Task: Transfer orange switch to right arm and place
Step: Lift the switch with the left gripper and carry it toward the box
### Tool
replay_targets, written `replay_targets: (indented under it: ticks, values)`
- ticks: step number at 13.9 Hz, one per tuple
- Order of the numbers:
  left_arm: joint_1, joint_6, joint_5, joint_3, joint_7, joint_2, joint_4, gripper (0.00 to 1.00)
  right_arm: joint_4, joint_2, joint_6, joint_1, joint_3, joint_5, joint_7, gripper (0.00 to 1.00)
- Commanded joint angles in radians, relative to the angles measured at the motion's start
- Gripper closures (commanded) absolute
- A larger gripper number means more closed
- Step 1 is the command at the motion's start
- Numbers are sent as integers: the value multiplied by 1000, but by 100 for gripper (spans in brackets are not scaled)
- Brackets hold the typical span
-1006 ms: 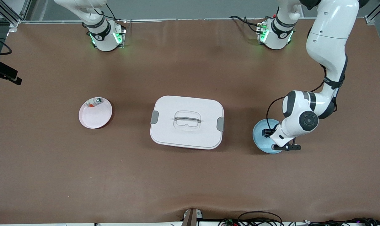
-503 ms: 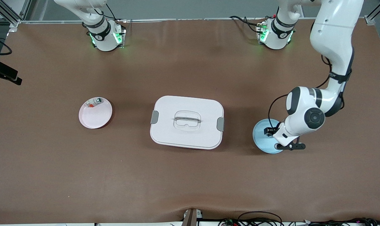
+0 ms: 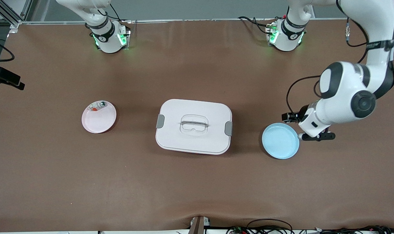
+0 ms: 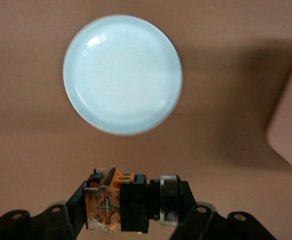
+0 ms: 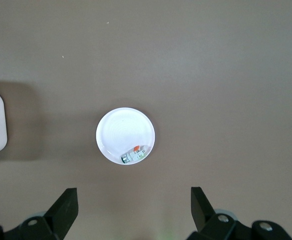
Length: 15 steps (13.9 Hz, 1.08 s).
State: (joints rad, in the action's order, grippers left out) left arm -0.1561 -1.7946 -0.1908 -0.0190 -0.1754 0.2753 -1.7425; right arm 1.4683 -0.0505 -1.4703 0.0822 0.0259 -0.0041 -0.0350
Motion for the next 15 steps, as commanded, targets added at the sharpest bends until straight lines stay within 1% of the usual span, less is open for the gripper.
replay_targets:
  ticks: [1, 3, 4, 5, 6, 7, 9, 10, 11, 12, 14, 15]
  values:
    - [0, 159, -131, 1, -129, -59, 78, 69, 9, 1, -25, 19, -14, -10, -12, 0]
    - [-13, 252, -211, -2, -321, -62, 170, 69, 6, -8, -27, 19, -14, -11, -14, 0]
    - [-22, 270, -241, -13, -411, -62, 204, 69, 4, -8, -25, 21, -14, -13, -16, 0]
    - [-26, 270, -262, -50, -493, -64, 219, 70, 4, -9, -22, 22, -14, -13, -16, 0]
    - [-26, 270, -275, -76, -568, -64, 239, 70, 10, -31, -15, 22, -14, -11, -13, 0]
    - [-28, 268, -291, -97, -649, -62, 259, 70, 1, -52, 13, 28, -14, 7, -13, 0]
    - [-34, 262, -341, -130, -866, -59, 278, 70, 1, -52, 24, 42, -12, 24, -17, 0]
    - [-36, 245, -354, -145, -959, -56, 284, 70, 3, -63, 24, 48, -12, 23, -17, 0]
    - [-40, 198, -361, -176, -1039, -53, 287, 70, 1, -86, 24, 50, -11, 7, -19, 0]
    - [-45, 148, -363, -206, -1102, -48, 287, 70, 0, -88, 18, 48, -12, 1, -23, 0]
    - [-62, 33, -377, -258, -1250, -30, 287, 71, 9, -88, 15, 74, -14, 28, -20, 0]
    - [-83, -21, -380, -271, -1329, -19, 287, 71, 16, -88, 21, 83, -14, 64, -22, 0]
